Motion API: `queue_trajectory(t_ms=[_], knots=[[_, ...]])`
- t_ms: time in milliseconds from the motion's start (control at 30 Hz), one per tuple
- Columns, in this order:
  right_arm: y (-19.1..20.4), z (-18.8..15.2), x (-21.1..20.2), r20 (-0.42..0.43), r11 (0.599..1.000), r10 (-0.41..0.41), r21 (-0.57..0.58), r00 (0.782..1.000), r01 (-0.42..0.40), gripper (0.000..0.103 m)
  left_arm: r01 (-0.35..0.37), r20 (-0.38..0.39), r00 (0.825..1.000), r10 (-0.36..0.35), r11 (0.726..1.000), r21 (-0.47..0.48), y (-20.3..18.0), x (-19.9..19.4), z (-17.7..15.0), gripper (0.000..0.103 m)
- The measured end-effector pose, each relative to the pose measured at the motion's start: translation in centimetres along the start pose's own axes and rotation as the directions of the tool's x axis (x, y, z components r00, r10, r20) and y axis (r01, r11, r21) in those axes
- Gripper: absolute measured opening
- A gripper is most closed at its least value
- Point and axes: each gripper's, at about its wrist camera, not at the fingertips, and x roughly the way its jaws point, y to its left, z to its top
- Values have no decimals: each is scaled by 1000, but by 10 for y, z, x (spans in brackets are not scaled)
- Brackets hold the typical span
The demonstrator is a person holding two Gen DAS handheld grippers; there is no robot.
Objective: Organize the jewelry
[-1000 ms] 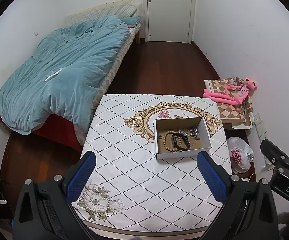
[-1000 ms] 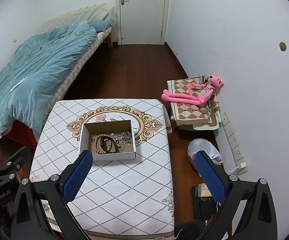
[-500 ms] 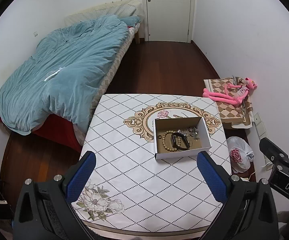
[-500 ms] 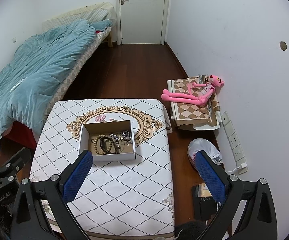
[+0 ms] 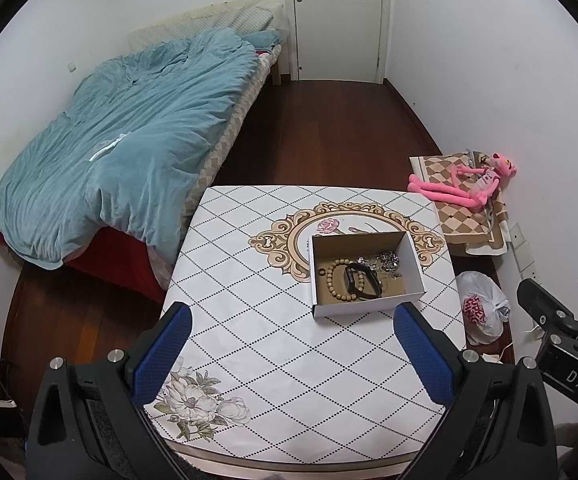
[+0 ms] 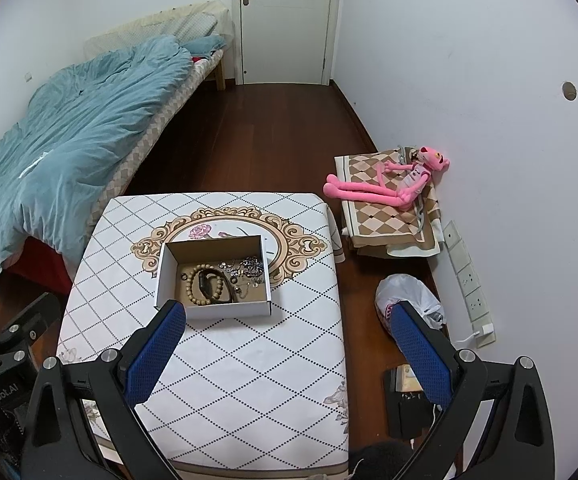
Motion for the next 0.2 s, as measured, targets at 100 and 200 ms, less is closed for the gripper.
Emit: queue_trajectory(t_ms=[100, 200], knots=[[1, 0, 0, 0, 1000, -1, -3, 1000, 1, 103, 6, 0, 1000, -6, 1000, -2, 1, 1, -1, 103], [2, -1, 1, -1, 1000, -1, -4, 1000, 1, 103, 9, 2, 1000, -9, 1000, -5, 3, 1, -1, 103]])
